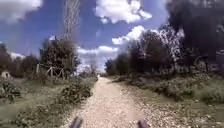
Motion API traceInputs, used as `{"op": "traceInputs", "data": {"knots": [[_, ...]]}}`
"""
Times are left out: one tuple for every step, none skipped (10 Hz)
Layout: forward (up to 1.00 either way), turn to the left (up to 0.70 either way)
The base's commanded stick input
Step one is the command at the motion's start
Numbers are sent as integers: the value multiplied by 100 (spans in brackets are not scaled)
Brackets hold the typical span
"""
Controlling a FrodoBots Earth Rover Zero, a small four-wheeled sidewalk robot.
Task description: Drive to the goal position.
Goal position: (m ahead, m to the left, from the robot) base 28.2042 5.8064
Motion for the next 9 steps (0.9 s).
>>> {"op": "traceInputs", "data": {"knots": [[70, 0], [70, 0], [70, 0], [70, 0], [75, 0], [83, 0], [85, 0], [85, 0], [85, 0]]}}
